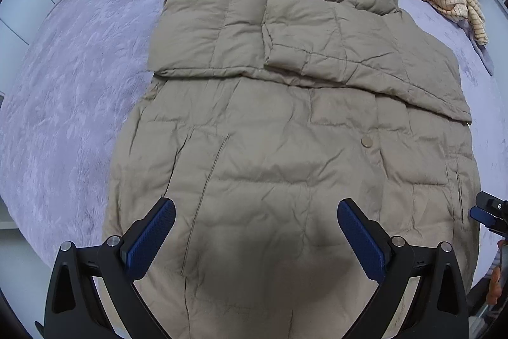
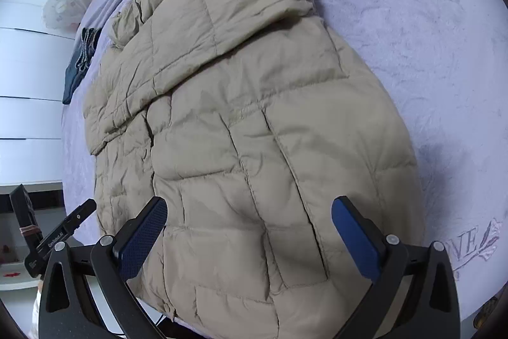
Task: Fold large clothes
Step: 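Press and smooth the folded jacket with both open tools, then grasp the jacket hem with both tools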
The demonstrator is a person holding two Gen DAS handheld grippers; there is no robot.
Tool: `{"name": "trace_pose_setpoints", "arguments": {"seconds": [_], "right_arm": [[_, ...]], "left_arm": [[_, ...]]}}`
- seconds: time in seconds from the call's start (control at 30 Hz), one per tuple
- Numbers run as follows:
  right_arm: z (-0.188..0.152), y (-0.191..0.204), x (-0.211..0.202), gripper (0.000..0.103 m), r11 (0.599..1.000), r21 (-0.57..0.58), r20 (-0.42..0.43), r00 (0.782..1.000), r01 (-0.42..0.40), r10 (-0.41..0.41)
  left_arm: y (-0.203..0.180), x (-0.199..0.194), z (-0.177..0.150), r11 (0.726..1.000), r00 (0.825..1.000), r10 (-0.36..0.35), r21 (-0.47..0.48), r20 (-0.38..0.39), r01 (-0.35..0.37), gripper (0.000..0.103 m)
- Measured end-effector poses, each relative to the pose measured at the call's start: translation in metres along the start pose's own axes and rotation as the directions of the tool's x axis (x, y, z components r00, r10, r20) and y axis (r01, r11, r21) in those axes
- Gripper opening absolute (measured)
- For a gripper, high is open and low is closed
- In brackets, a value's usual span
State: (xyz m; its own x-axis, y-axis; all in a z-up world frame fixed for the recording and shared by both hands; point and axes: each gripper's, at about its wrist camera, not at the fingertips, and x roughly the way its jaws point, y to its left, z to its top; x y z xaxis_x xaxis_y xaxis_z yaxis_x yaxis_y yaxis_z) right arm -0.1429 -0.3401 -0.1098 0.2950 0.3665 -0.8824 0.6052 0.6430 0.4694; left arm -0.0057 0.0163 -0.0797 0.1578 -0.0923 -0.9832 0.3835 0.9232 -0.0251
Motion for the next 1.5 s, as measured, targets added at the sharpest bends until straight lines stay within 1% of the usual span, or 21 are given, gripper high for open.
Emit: {"name": "trace_pose_setpoints", "arguments": {"seconds": [0.17,0.4,0.47,0.6,0.7,0.8,0.87,0.97,1.03,1.17,1.27,1.4,1.5], "right_arm": [[-0.008,0.0,-0.001,0.103,0.998,0.053,-0.008,0.999,-0.037,0.038],[-0.026,0.007,0.002,0.103,0.992,0.109,0.01,0.998,-0.058,0.057],[-0.037,0.007,0.005,0.103,0.991,0.126,0.016,0.999,-0.045,0.044],[-0.064,0.01,0.009,0.103,0.987,0.15,0.03,0.999,-0.049,0.045],[-0.084,0.012,0.009,0.103,0.983,0.167,0.038,0.997,-0.074,0.069],[-0.102,0.013,0.009,0.103,0.974,0.194,0.035,0.993,-0.114,0.11],[-0.114,0.01,0.006,0.103,0.968,0.218,0.045,0.992,-0.127,0.12],[-0.131,-0.003,-0.004,0.103,0.947,0.277,0.094,0.985,-0.165,0.144],[-0.141,-0.016,-0.012,0.103,0.928,0.32,0.133,0.979,-0.189,0.154],[-0.161,-0.037,-0.025,0.103,0.886,0.393,0.197,0.964,-0.247,0.181],[-0.171,-0.044,-0.028,0.103,0.868,0.419,0.212,0.958,-0.268,0.193],[-0.183,-0.05,-0.028,0.103,0.864,0.437,0.199,0.964,-0.249,0.177],[-0.193,-0.058,-0.025,0.103,0.851,0.468,0.194,0.967,-0.238,0.164]], "left_arm": [[0.014,-0.008,-0.023,0.999,1.0,0.005,-0.031,-0.021,-0.006,0.102],[0.034,0.001,-0.042,1.0,0.999,-0.003,-0.021,-0.032,0.002,0.102],[0.039,0.007,-0.05,1.0,0.999,-0.014,-0.013,-0.043,0.014,0.102],[0.056,0.013,-0.071,0.999,0.998,-0.042,-0.015,-0.053,0.042,0.102],[0.07,0.014,-0.086,0.997,0.995,-0.082,-0.01,-0.065,0.081,0.102],[0.078,0.013,-0.1,0.994,0.992,-0.105,0.025,-0.068,0.107,0.102],[0.085,0.01,-0.108,0.989,0.988,-0.137,0.041,-0.069,0.14,0.102],[0.099,0.002,-0.12,0.974,0.973,-0.219,0.04,-0.069,0.222,0.102],[0.109,-0.003,-0.129,0.96,0.959,-0.275,0.025,-0.072,0.278,0.102],[0.127,-0.008,-0.142,0.932,0.929,-0.36,-0.003,-0.085,0.361,0.102],[0.137,-0.007,-0.151,0.905,0.899,-0.426,-0.039,-0.104,0.425,0.102],[0.155,0.003,-0.166,0.853,0.842,-0.519,-0.136,-0.144,0.503,0.102],[0.162,0.02,-0.172,0.837,0.825,-0.54,-0.211,-0.166,0.505,0.102]]}}
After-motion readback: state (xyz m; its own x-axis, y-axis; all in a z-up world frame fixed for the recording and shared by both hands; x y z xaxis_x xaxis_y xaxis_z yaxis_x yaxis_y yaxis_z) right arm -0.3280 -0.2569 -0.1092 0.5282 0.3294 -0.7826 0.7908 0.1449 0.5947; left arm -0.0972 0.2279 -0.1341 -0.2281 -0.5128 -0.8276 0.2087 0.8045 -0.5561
